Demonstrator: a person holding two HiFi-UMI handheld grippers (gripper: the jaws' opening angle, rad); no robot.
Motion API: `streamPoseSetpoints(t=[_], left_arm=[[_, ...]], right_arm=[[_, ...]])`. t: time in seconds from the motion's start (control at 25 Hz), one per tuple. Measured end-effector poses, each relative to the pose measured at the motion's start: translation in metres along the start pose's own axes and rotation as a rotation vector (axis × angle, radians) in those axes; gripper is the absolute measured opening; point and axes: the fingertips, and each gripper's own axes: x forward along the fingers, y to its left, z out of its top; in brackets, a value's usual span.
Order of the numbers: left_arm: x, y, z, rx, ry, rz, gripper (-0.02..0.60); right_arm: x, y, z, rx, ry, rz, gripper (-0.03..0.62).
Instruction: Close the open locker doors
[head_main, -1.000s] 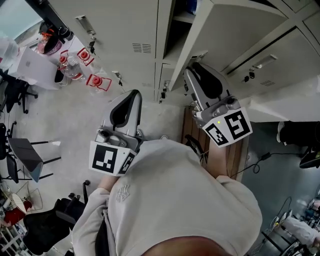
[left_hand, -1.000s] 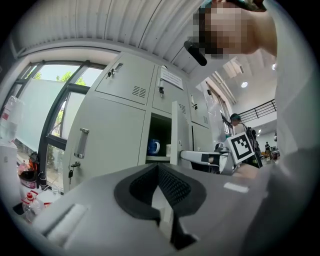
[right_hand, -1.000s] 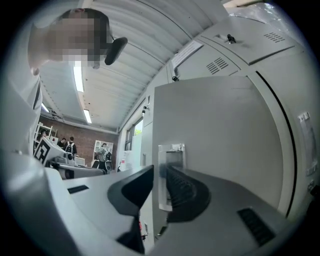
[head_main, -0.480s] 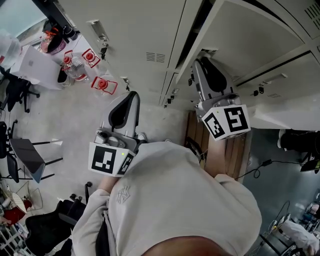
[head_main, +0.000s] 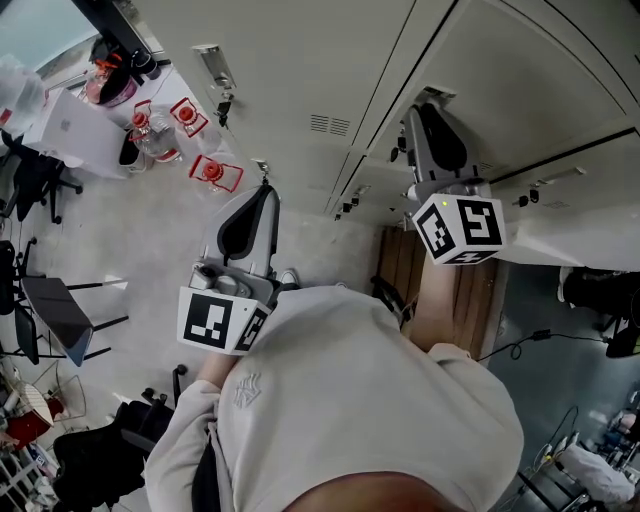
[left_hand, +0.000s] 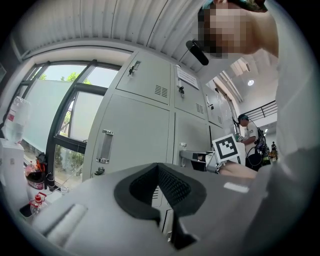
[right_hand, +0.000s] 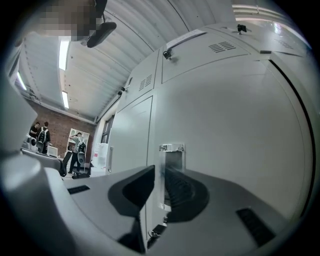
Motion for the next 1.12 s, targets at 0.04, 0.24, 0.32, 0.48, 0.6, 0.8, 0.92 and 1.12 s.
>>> streamPoseSetpoints(t=[0.04, 0.24, 0.32, 0.48, 0.6, 0.8, 0.92, 1.12], left_arm=[[0.000, 0.002, 0.000, 0.000, 0.000, 0.002, 0.002], [-0.001, 0.013, 0.000, 0.000, 0.001, 0.009, 0.002], [-0.001, 0.017, 0.001, -0.001, 0.001, 0.011, 0.002], [-0.003, 0.022, 0.002, -0.001, 0.001, 0.013, 0.002], [-0.003, 0.025, 0.003, -0.002, -0.001, 0.013, 0.002], [-0.003, 0.029, 0.003, -0.005, 0.000, 0.008, 0.002], [-0.002, 0.029, 0.003, -0.007, -0.003, -0.002, 0.002], [-0.002, 0.028, 0.004, -0.010, -0.006, -0.014, 0.002]], right_arm=[[0.002, -0.001, 0.000, -0.002, 0.001, -0.006, 0.063], [0.013, -0.008, -0.002, -0.008, 0.011, -0.038, 0.063], [0.016, -0.009, -0.002, -0.008, 0.012, -0.050, 0.063], [0.020, -0.012, 0.000, -0.017, 0.009, -0.069, 0.061], [0.022, -0.014, 0.000, -0.026, 0.014, -0.079, 0.061], [0.022, -0.014, 0.001, -0.020, 0.012, -0.095, 0.061], [0.021, -0.014, 0.000, -0.025, 0.015, -0.108, 0.061], [0.018, -0.013, -0.004, -0.027, 0.032, -0.124, 0.063]])
